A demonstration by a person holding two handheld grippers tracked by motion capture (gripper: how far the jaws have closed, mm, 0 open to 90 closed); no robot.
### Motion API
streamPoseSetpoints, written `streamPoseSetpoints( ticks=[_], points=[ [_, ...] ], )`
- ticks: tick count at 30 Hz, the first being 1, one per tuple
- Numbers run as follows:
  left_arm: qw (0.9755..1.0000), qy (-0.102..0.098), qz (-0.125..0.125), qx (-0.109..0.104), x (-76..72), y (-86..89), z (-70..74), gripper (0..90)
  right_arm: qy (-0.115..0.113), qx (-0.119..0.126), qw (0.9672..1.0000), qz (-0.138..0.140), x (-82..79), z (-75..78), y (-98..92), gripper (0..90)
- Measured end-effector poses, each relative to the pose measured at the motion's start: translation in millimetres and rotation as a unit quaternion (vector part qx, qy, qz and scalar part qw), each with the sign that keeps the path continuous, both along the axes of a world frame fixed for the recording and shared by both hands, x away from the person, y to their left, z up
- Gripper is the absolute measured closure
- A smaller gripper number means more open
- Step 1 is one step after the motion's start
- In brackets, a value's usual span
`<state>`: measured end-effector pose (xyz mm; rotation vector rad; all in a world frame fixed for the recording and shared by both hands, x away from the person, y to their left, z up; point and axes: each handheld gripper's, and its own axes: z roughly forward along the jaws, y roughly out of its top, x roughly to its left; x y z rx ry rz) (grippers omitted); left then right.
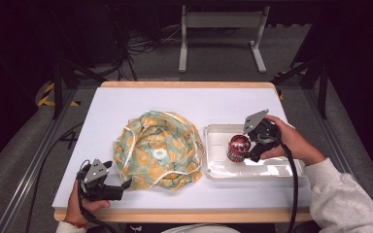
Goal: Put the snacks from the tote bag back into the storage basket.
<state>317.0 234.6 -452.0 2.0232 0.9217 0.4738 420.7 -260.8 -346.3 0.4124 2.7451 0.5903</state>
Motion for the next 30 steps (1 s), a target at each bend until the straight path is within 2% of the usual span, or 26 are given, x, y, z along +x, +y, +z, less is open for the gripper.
streamPoseSetpoints(
  ticks=[5, 8, 15, 17, 20, 25, 30],
  points=[
    [1.0, 0.0, 0.0, 0.0, 0.0, -0.5, 0.2, 3.9, -0.019, 0.016, 0.9992, -0.03, -5.2, -4.2, -10.5, 7.9],
    [1.0, 0.001, 0.0, 0.001, 0.5, -0.8, 0.1, 3.9, -0.017, 0.03, 0.9987, -0.038, -8.4, -8.2, -18.1, 8.0],
    [1.0, -0.001, 0.0, 0.003, 1.1, -1.3, 0.4, 3.9, -0.032, 0.051, 0.9964, -0.06, -18.4, -12.5, -32.0, 8.4],
    [1.0, -0.001, 0.0, 0.003, 1.1, -1.2, 0.3, 3.9, -0.042, 0.051, 0.9955, -0.068, -21.9, -14.6, -35.7, 8.4],
    [1.0, -0.001, 0.0, 0.002, 1.3, -1.5, 0.2, 3.9, -0.047, 0.047, 0.9951, -0.073, -26.3, -19.0, -39.5, 11.3],
    [1.0, -0.001, -0.001, 0.002, 1.4, -1.8, 0.3, 3.9, -0.054, 0.04, 0.9947, -0.078, -32.4, -23.8, -45.0, 10.1],
    [1.0, 0.0, -0.001, 0.004, 1.5, -2.3, 0.4, 3.9, -0.062, 0.054, 0.992, -0.096, -39.6, -29.7, -51.4, 8.8]
  ],
)
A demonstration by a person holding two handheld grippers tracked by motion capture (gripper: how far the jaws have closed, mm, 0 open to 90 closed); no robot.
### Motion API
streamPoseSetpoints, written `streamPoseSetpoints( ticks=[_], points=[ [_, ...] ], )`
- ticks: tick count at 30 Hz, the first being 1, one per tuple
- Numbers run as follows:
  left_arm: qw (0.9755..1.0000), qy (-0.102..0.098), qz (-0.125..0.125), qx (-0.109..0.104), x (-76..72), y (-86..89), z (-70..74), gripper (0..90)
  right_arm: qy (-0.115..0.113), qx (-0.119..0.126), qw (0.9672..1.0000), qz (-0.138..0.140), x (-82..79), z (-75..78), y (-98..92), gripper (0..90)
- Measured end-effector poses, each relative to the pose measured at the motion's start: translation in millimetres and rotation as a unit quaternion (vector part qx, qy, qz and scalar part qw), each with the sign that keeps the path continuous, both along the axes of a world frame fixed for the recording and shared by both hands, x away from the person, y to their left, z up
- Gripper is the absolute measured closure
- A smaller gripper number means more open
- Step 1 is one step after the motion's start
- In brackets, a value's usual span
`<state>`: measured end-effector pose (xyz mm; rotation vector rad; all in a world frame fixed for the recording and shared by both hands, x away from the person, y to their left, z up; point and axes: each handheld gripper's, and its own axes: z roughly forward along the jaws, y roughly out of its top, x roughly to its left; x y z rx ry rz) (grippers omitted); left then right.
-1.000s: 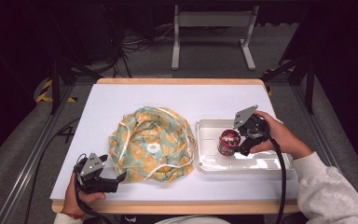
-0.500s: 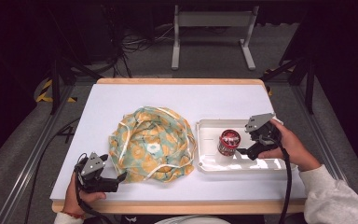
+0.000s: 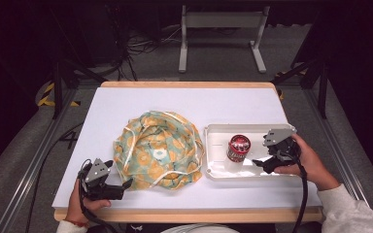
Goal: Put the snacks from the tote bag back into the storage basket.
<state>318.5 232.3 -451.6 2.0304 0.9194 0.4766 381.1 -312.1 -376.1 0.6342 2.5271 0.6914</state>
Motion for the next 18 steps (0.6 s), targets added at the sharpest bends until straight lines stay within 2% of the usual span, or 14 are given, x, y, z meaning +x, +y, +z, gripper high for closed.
streamPoseSetpoints(
  ticks=[7, 10, 11, 14, 18],
  points=[
    [1.0, 0.0, 0.001, -0.002, 0.3, 0.8, -0.3, 3.9, -0.013, 0.014, 0.9996, -0.022, -6.1, -8.1, -9.2, 7.8],
    [1.0, 0.001, 0.0, -0.001, 0.5, 1.5, -0.5, 3.9, -0.013, 0.035, 0.9989, -0.027, -10.0, -11.1, -15.1, 7.7],
    [1.0, 0.001, 0.0, -0.002, 0.7, 1.6, -0.6, 3.9, -0.022, 0.042, 0.9982, -0.036, -12.0, -12.4, -18.3, 7.9],
    [1.0, 0.001, 0.001, -0.002, 0.5, 1.2, -0.4, 3.9, -0.025, 0.049, 0.9978, -0.036, -15.7, -13.6, -23.8, 8.0],
    [1.0, 0.002, 0.002, -0.002, 0.6, 1.1, -0.4, 3.9, -0.034, 0.046, 0.9975, -0.041, -21.2, -15.1, -27.9, 8.0]
  ],
)
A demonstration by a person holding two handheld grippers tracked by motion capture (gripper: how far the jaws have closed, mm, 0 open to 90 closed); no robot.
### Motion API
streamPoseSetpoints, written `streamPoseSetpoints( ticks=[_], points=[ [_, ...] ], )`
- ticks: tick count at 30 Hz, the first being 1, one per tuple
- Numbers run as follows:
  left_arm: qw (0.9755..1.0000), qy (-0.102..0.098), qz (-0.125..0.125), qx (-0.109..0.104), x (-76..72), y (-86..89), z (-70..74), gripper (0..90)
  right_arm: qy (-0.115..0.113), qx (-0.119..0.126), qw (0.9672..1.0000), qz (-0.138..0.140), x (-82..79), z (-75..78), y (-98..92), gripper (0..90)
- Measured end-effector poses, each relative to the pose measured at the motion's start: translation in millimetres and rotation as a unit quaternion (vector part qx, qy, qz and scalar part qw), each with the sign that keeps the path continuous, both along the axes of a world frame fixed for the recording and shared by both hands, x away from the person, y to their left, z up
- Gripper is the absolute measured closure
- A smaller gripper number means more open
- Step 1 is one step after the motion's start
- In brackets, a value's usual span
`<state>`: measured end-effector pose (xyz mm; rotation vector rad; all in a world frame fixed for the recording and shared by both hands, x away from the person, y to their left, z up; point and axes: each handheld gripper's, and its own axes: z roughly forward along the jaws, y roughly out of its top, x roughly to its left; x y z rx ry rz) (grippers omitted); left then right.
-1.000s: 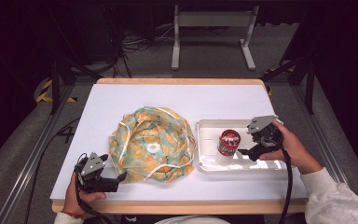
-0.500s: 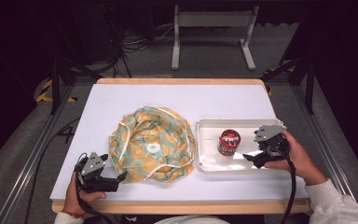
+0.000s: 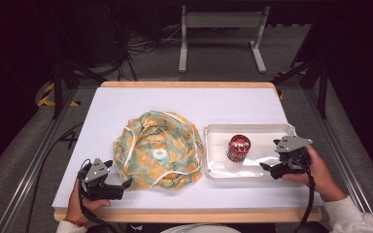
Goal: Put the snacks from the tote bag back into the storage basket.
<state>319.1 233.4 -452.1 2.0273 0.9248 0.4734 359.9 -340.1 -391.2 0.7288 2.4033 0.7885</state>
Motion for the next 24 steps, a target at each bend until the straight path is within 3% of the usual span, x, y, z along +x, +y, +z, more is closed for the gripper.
streamPoseSetpoints(
  ticks=[2, 9, 15, 24],
  points=[
    [1.0, 0.002, -0.002, 0.001, 0.0, -0.3, 0.1, 3.9, 0.0, 0.015, 0.9998, 0.01, -3.4, -1.6, -4.0, 8.0],
    [1.0, 0.002, -0.002, 0.0, 0.3, -0.1, 0.0, 3.9, -0.026, 0.017, 0.9995, 0.002, -13.9, -5.1, -11.8, 7.1],
    [1.0, 0.002, -0.003, 0.0, 0.4, -0.2, 0.0, 4.0, -0.032, 0.024, 0.9991, -0.011, -21.1, -8.0, -20.4, 6.7],
    [1.0, 0.001, -0.003, 0.0, 0.3, -0.4, 0.2, 4.0, -0.042, 0.06, 0.9972, -0.016, -33.4, -12.4, -32.7, 6.6]
  ],
)
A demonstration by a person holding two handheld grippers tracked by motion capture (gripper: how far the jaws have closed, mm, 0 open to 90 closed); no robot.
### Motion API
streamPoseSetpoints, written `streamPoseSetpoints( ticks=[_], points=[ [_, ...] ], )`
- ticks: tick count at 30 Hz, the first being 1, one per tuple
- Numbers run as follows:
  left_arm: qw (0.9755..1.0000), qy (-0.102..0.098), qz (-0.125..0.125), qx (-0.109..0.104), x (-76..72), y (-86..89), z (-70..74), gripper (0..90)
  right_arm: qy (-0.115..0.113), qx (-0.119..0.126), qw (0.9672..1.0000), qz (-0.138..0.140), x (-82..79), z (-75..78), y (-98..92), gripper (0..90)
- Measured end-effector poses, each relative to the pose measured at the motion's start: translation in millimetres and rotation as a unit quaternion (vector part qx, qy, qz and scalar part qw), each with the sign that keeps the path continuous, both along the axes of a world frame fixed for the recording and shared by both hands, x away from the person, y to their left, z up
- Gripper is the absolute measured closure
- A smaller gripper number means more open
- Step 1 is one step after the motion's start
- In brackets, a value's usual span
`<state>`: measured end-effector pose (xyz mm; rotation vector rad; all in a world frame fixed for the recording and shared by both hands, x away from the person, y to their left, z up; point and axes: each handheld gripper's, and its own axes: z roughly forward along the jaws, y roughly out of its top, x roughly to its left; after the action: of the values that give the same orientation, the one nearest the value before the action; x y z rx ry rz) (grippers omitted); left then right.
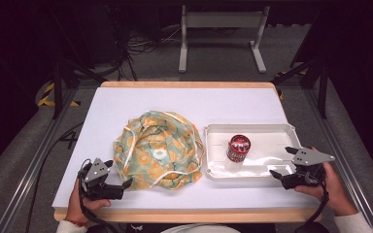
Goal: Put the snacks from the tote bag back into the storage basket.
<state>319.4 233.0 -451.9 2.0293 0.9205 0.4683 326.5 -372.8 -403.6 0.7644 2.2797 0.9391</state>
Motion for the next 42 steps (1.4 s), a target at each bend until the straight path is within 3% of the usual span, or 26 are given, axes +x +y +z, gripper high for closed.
streamPoseSetpoints(
  ticks=[4, 9, 17, 18, 42],
  points=[
    [1.0, 0.002, 0.0, -0.001, 0.4, 0.4, -0.4, 4.0, -0.006, 0.029, 0.9995, -0.011, -5.5, -2.8, -5.0, 6.5],
    [1.0, 0.001, -0.002, 0.0, 0.4, 0.2, -0.3, 4.0, -0.022, 0.041, 0.9988, -0.014, -12.6, -5.3, -9.6, 6.2],
    [1.0, -0.002, 0.0, 0.0, 1.4, -0.5, -0.4, 4.0, -0.034, 0.038, 0.998, -0.037, -16.4, -10.7, -15.0, 5.7],
    [1.0, -0.002, -0.001, -0.001, 1.6, -0.5, -0.3, 4.0, -0.035, 0.047, 0.9977, -0.035, -17.1, -10.5, -15.2, 5.8],
    [1.0, -0.001, -0.005, 0.001, 3.2, -0.7, -0.3, 4.0, -0.036, 0.032, 0.9986, -0.022, -19.6, -12.8, -7.0, 5.2]
  ],
)
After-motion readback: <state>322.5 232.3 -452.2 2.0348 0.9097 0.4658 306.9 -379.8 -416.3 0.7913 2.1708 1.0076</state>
